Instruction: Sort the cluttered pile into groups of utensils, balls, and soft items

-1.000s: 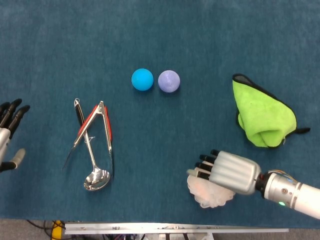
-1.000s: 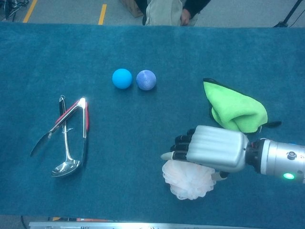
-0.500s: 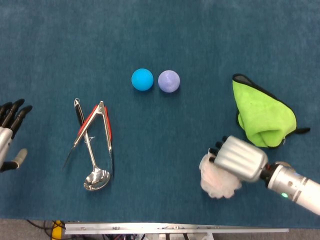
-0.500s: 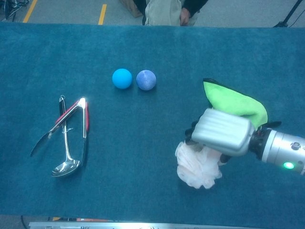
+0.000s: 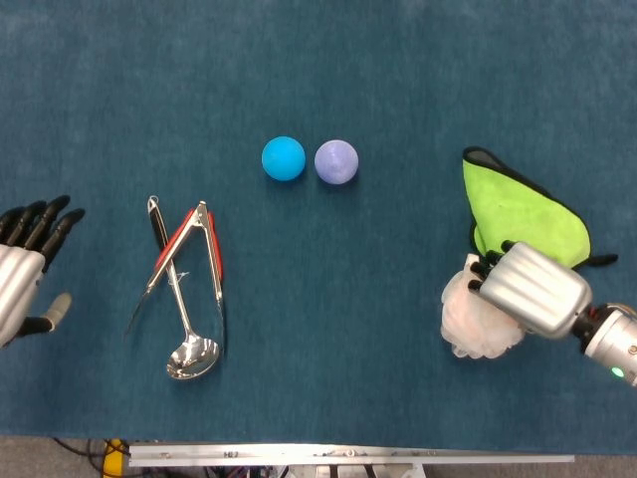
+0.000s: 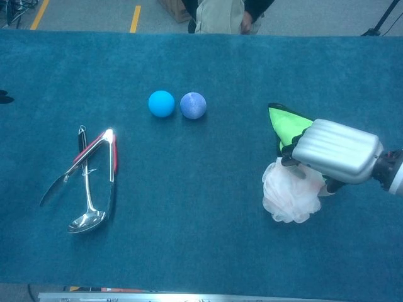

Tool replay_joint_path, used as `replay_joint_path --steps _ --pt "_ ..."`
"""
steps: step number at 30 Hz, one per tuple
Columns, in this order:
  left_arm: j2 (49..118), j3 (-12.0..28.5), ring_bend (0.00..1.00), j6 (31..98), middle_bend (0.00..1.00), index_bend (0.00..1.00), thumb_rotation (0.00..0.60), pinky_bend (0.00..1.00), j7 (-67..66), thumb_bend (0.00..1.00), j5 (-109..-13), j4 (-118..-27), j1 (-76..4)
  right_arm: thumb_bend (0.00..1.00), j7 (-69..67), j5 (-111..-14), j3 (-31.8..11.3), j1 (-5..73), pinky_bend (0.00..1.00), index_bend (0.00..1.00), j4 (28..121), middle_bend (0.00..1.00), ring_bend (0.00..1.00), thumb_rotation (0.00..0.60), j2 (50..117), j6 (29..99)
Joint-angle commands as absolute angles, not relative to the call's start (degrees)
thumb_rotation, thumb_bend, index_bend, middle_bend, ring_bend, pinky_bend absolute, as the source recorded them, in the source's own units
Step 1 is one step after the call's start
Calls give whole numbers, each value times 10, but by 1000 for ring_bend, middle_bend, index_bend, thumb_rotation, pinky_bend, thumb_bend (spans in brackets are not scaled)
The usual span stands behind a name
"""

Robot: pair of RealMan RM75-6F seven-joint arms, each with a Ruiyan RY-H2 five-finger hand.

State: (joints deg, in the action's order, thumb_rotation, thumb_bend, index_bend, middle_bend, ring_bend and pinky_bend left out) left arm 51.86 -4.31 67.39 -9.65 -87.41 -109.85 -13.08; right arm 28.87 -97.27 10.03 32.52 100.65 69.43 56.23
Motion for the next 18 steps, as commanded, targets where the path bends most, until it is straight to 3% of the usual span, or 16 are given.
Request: replay_joint_path --steps 1,4,9,13,18 --pt "518 -42 0 675 11 0 600 73 -97 349 -873 -1099 -131 0 305 -964 97 323 581 552 1007 527 492 600 693 554" --pt "518 -41 0 678 11 0 600 73 -96 349 -871 -1099 -131 0 318 -952 92 322 486 347 1015 468 423 600 688 546" --pt "519 -41 0 675 11 0 600 73 -97 349 -869 -1097 -133 0 317 -954 91 315 303 124 1022 336 282 600 679 554" --pt "523 -38 0 671 11 0 600 73 -95 349 -868 -1094 -138 0 293 -962 90 303 242 76 1023 274 198 600 671 578" --pt "529 -28 0 672 11 0 600 73 -89 349 -868 -1087 -146 0 256 -958 81 279 239 68 1028 263 182 600 650 627"
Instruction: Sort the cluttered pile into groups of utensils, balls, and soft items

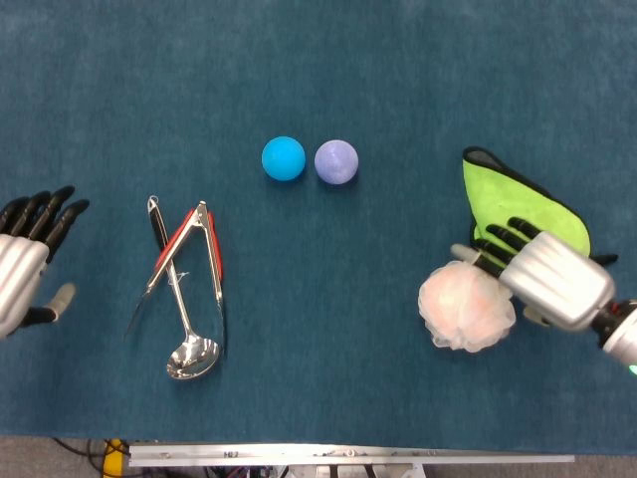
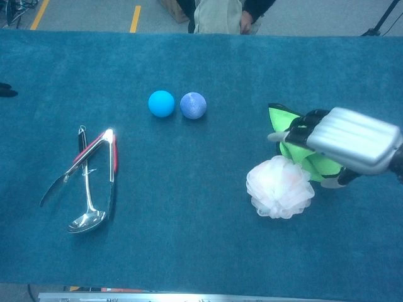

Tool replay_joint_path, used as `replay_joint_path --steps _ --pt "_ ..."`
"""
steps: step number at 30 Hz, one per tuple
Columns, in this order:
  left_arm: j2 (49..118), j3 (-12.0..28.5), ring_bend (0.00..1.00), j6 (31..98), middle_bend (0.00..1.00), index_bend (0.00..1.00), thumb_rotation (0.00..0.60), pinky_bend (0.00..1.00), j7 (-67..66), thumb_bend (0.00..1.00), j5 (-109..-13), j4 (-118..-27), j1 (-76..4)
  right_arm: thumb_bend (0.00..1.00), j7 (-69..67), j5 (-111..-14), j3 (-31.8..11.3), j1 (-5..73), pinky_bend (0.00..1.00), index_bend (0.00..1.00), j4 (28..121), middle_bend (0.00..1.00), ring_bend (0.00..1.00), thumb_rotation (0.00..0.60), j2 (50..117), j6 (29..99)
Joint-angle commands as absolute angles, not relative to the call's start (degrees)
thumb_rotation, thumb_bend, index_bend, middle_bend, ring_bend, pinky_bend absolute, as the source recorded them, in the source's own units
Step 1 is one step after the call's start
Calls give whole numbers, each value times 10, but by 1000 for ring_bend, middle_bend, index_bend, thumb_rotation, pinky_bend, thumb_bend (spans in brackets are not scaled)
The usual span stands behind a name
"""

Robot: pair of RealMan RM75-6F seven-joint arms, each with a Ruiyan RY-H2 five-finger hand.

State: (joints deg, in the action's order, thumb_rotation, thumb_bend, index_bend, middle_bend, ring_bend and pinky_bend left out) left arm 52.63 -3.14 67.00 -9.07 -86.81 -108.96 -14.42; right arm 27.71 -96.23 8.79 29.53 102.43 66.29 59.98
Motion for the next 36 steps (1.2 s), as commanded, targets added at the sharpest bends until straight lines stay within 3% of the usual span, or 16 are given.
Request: replay_joint_path --steps 1,8,23,29,36 --pt "533 -24 0 677 11 0 600 73 -88 349 -867 -1084 -146 0 248 -950 76 270 239 68 1028 263 182 600 645 642" --pt "552 -9 0 689 15 0 600 73 -83 349 -858 -1060 -151 0 235 -880 45 216 239 81 1018 290 181 600 615 717" --pt "612 16 0 768 19 0 600 73 -117 349 -849 -1013 -129 78 169 -793 2 102 326 389 974 434 260 600 599 860" --pt "622 13 0 785 19 0 600 73 -115 349 -840 -1018 -114 116 159 -772 -5 57 335 405 957 440 269 600 595 905" --pt "625 10 0 799 19 0 600 73 -116 349 -835 -1022 -101 117 133 -748 -12 32 335 406 943 440 269 600 594 903"
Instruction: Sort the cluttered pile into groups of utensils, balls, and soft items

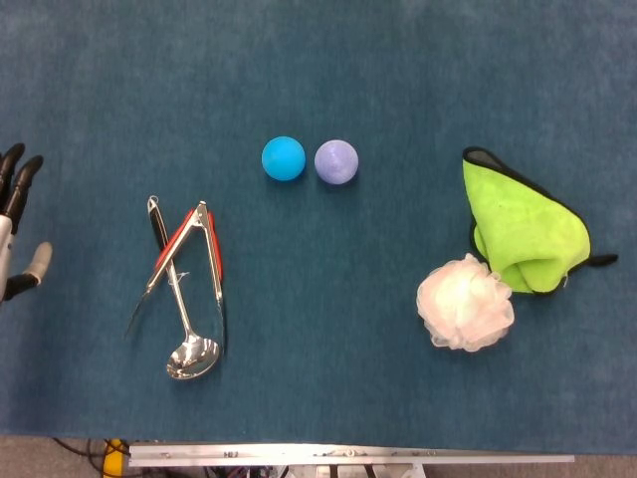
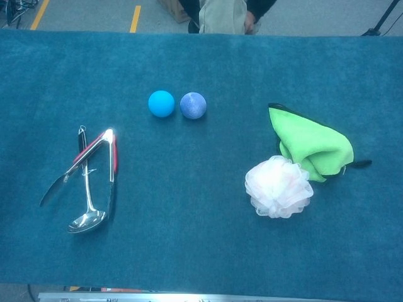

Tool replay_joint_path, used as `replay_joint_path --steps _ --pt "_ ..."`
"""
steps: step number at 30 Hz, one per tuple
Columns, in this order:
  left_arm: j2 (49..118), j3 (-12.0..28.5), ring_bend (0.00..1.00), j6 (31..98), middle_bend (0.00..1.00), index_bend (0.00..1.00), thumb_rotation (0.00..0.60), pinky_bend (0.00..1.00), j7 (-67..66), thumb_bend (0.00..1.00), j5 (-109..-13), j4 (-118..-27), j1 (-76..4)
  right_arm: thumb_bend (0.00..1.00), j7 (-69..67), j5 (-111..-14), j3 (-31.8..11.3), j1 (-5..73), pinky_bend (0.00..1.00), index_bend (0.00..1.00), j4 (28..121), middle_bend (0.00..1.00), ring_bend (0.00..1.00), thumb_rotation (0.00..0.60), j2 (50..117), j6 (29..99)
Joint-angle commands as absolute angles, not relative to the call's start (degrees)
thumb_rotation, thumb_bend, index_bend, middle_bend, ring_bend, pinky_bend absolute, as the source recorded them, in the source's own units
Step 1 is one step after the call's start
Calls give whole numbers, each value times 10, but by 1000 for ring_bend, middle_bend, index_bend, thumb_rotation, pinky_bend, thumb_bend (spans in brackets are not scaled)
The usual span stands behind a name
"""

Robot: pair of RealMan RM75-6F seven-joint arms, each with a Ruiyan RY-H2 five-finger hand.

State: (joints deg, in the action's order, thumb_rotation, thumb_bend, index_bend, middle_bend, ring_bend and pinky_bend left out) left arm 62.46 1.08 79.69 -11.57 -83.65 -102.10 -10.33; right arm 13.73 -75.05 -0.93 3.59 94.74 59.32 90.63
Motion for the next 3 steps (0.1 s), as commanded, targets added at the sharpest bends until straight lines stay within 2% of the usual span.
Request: replay_joint_path --steps 1,3 --pt "627 11 0 800 19 0 600 73 -115 349 -833 -1020 -100 117 131 -749 -12 32 335 406 941 440 269 600 595 900" --pt "628 11 0 802 19 0 600 73 -116 349 -832 -1018 -98 117 131 -753 -14 32 335 406 940 440 269 600 596 897"
